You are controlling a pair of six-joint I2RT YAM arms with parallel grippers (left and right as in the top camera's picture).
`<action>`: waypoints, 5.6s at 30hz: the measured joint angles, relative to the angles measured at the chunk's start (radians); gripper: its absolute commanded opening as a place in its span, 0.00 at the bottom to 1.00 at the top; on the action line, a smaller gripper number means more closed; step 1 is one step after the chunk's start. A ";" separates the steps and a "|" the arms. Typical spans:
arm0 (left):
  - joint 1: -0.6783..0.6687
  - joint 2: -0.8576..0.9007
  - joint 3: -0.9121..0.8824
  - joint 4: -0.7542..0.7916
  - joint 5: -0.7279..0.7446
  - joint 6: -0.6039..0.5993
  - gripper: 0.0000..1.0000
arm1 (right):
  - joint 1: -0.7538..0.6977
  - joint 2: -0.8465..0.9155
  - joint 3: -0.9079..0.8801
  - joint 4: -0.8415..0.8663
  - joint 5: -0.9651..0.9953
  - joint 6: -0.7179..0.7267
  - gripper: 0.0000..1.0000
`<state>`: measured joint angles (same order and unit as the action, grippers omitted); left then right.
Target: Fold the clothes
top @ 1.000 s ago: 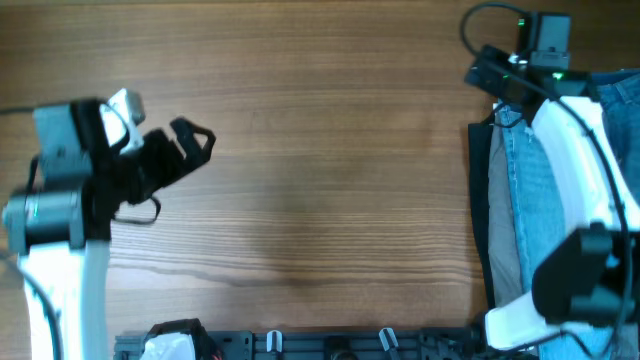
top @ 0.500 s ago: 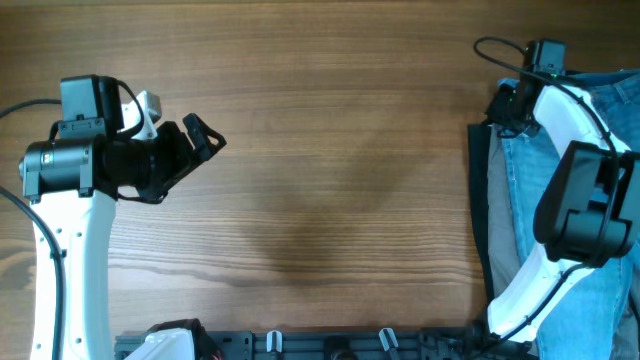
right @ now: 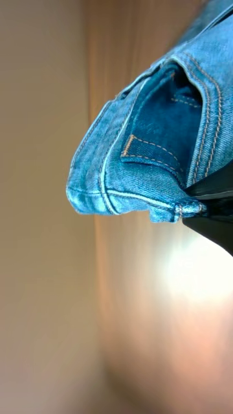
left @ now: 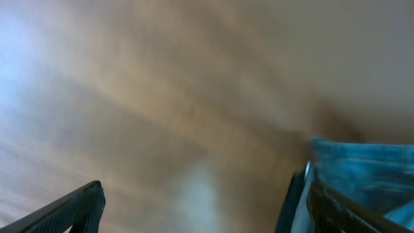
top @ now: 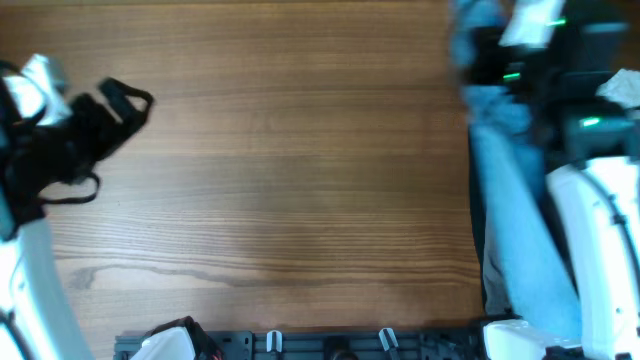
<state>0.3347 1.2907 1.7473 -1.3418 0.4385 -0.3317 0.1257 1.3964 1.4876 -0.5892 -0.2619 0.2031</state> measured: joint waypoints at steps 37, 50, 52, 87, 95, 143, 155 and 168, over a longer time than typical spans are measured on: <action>-0.450 1.044 0.130 0.288 -0.217 0.403 0.39 | 0.223 0.021 0.026 -0.554 0.146 0.243 0.82; -0.166 1.011 0.291 0.219 -0.463 0.200 0.08 | 0.223 0.021 0.026 -0.548 0.131 0.257 0.83; 0.005 0.967 0.347 0.222 -0.474 0.185 0.48 | 0.223 0.021 0.026 -0.548 0.131 0.258 0.83; -0.104 0.397 0.380 -0.342 -0.258 0.191 0.86 | -0.294 0.866 0.040 0.419 0.007 0.476 0.10; -0.054 0.388 0.214 -0.270 -0.398 0.009 0.04 | -0.348 0.522 0.075 0.159 -0.246 0.302 0.26; -0.513 0.504 -0.605 1.038 -0.112 0.252 0.31 | 0.002 0.305 -0.321 -0.130 -0.045 0.177 0.40; -0.407 0.883 -0.430 1.355 -0.145 0.069 0.34 | 0.002 0.305 -0.321 -0.208 -0.050 0.204 0.50; -0.333 0.739 0.008 0.625 -0.098 0.189 0.89 | 0.186 0.305 -0.560 -0.292 -0.065 0.182 0.13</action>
<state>0.0017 2.0300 1.7557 -0.7166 0.3408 -0.1425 0.3119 1.7016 0.9272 -0.8810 -0.3267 0.3851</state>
